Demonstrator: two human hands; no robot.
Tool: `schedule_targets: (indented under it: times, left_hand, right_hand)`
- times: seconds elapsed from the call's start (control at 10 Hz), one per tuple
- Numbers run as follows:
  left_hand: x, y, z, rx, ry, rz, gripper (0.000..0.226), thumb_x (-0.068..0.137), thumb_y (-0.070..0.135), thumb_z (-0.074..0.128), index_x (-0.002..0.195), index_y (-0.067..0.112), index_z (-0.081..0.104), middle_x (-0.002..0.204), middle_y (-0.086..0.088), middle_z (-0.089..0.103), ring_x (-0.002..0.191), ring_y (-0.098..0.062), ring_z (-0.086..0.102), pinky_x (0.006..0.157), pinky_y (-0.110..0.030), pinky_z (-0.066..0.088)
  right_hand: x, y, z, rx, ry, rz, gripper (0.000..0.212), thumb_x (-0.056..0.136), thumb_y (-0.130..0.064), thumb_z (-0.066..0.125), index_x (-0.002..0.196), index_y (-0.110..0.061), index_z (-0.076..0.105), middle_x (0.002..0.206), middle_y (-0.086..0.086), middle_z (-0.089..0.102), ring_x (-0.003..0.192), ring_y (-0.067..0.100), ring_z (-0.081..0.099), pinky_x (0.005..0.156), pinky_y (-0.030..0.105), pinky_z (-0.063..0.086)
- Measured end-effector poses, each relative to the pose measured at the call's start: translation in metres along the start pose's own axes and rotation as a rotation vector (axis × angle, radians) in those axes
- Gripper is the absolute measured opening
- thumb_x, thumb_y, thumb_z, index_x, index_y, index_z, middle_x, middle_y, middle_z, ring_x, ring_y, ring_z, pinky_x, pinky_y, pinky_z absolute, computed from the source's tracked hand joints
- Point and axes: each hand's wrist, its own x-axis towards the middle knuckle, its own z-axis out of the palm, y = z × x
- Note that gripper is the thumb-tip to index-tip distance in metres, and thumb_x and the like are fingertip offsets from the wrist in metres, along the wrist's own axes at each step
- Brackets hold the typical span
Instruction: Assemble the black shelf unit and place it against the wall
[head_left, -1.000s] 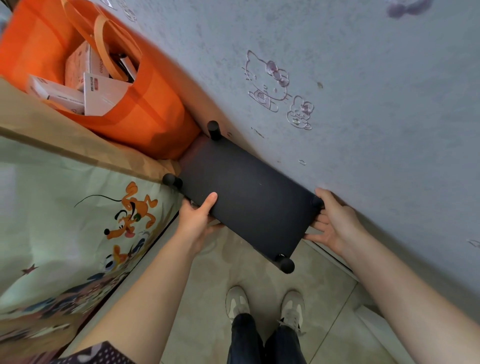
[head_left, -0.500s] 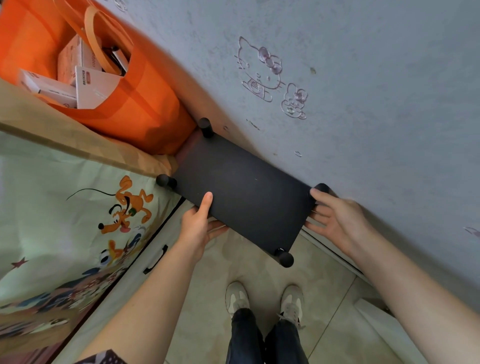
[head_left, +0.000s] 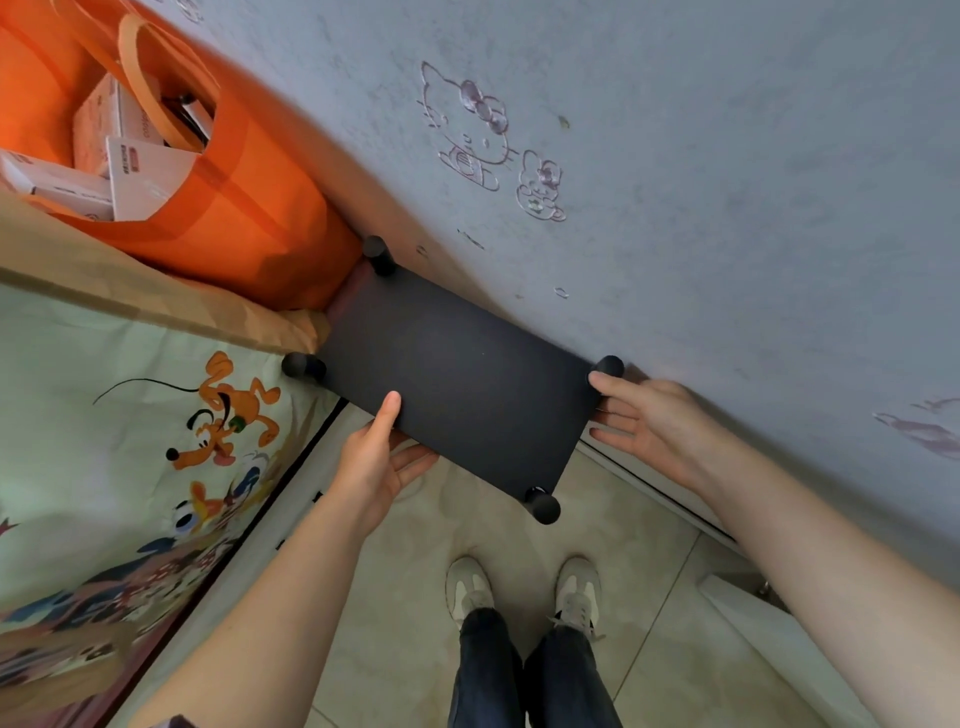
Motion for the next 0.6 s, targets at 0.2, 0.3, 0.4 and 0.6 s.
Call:
schedule_targets:
  times: [0.2,0.3,0.4,0.6]
  left_hand:
    - [-0.008,-0.003,0.001,-0.034,0.004,0.050,0.024,0.103,0.030,0.055,0.119,0.013,0.062,0.116,-0.010,0.071,0.102,-0.027,0.071,0.086,-0.039,0.057]
    - [-0.012,-0.007,0.003,-0.047,0.021,0.065,0.030,0.103,0.022,0.056,0.127,0.004,0.059,0.118,-0.011,0.069,0.105,-0.030,0.070,0.082,-0.036,0.058]
    - [-0.019,-0.012,0.006,-0.040,0.037,0.069,0.031,0.103,0.017,0.056,0.128,0.000,0.057,0.118,-0.015,0.067,0.097,-0.029,0.071,0.075,-0.033,0.059]
    - [-0.033,-0.023,0.016,0.061,0.102,0.025,0.036,0.102,0.004,0.052,0.136,-0.006,0.047,0.125,-0.020,0.065,0.110,-0.036,0.068,0.077,-0.034,0.058]
  right_hand:
    - [-0.004,-0.003,-0.005,-0.076,-0.011,-0.003,0.068,0.089,-0.019,0.072,0.143,0.004,0.037,0.119,0.018,0.065,0.109,0.029,0.065,0.086,0.039,0.056]
    - [-0.010,-0.004,-0.009,-0.077,-0.014,0.010,0.061,0.091,-0.015,0.070,0.140,0.004,0.040,0.116,0.015,0.064,0.102,0.025,0.066,0.078,0.035,0.056]
    - [-0.017,-0.005,-0.015,-0.074,-0.045,0.014,0.035,0.094,-0.012,0.065,0.124,-0.002,0.051,0.106,0.010,0.064,0.096,0.022,0.064,0.087,0.039,0.052]
    - [-0.043,-0.006,-0.020,-0.142,0.017,-0.027,0.003,0.098,-0.010,0.057,0.095,-0.011,0.056,0.111,0.013,0.064,0.111,0.030,0.060,0.094,0.041,0.050]
